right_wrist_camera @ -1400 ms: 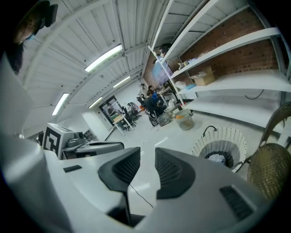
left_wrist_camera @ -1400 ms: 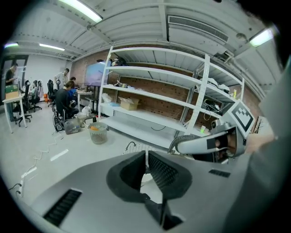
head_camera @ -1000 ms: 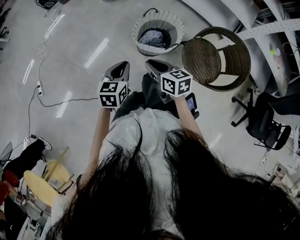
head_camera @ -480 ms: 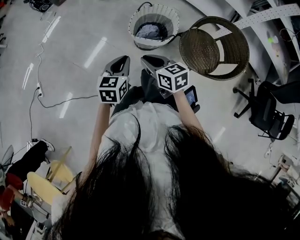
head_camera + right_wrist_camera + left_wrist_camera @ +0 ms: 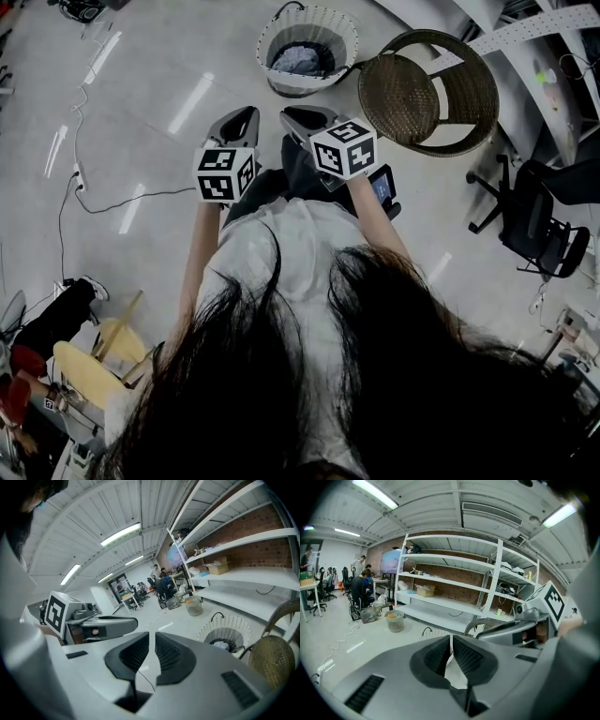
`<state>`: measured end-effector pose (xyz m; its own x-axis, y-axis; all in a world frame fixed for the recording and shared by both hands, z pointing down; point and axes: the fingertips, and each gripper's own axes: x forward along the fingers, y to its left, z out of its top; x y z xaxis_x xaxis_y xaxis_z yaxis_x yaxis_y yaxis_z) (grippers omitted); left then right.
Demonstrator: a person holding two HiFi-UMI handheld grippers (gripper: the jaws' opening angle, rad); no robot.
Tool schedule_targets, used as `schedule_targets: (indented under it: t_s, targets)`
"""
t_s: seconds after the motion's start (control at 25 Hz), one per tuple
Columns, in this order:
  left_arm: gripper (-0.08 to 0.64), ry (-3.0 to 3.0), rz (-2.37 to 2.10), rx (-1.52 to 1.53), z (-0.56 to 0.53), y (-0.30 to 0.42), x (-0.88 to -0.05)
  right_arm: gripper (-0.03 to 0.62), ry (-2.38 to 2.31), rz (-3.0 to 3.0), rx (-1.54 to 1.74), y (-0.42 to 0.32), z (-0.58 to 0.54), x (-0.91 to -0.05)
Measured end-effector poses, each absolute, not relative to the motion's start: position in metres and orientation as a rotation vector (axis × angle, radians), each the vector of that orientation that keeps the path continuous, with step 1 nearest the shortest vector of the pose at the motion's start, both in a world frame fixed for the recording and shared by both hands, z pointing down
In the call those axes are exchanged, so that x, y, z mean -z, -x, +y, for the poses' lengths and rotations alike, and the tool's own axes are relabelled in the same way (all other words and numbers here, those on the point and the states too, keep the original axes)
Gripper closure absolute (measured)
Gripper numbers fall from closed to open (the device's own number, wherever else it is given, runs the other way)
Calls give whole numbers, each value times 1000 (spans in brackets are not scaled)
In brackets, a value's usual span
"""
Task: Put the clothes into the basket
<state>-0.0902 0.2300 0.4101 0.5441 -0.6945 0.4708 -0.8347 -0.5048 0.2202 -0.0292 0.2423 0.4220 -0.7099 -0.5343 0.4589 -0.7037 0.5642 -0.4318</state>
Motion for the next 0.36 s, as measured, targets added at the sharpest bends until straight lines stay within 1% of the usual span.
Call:
schedule_targets:
  t_s: [0.36]
  targets:
    - [531,-2345,-1299,-418,217,105,-411,538,-937,-2525,-809,48,232,-427]
